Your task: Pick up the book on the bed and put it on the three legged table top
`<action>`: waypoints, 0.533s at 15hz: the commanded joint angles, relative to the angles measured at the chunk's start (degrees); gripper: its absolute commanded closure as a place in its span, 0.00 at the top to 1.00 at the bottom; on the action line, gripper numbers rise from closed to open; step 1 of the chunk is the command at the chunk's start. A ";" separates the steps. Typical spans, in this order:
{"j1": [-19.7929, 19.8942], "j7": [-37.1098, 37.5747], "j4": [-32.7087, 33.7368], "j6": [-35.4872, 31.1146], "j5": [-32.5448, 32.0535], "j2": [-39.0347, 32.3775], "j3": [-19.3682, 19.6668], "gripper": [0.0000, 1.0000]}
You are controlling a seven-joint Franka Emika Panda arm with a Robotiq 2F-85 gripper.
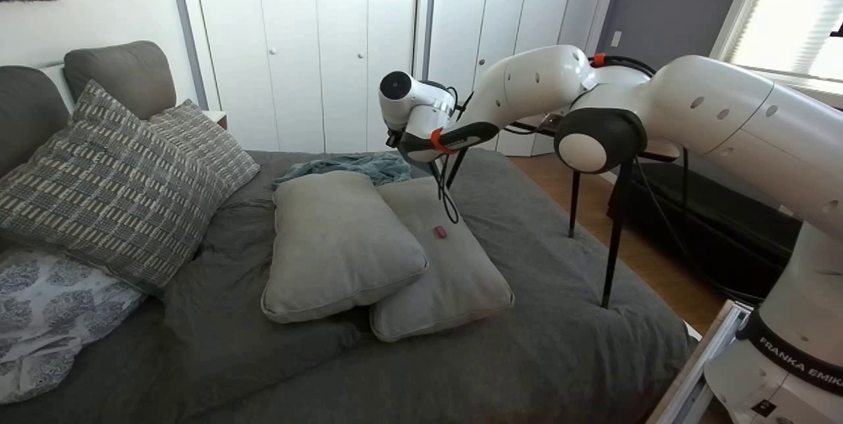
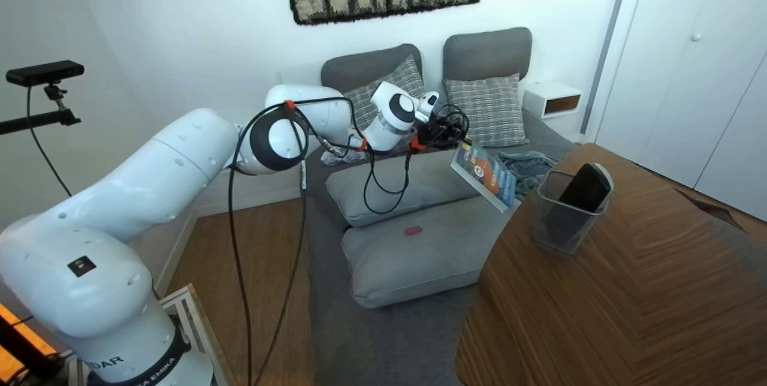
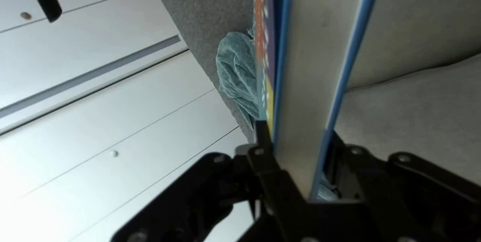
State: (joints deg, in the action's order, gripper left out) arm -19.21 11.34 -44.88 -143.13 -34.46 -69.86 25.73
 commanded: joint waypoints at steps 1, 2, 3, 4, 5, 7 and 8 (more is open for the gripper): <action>-2.87 -3.85 3.84 3.06 -4.11 0.29 3.30 0.10; -3.55 -4.85 4.59 3.94 -4.60 0.31 4.08 0.10; -4.10 -6.08 5.33 4.88 -5.03 0.27 4.72 0.10; -4.60 -7.17 6.14 5.95 -5.51 0.26 5.48 0.10; -4.98 -8.26 6.98 6.80 -6.02 0.18 6.23 0.10; -5.27 -10.42 8.63 8.21 -6.77 0.12 7.98 0.10; -5.26 -11.33 9.52 8.75 -7.18 0.08 8.93 0.10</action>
State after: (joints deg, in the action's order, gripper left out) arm -24.18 3.36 -38.89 -136.84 -38.49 -69.76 31.26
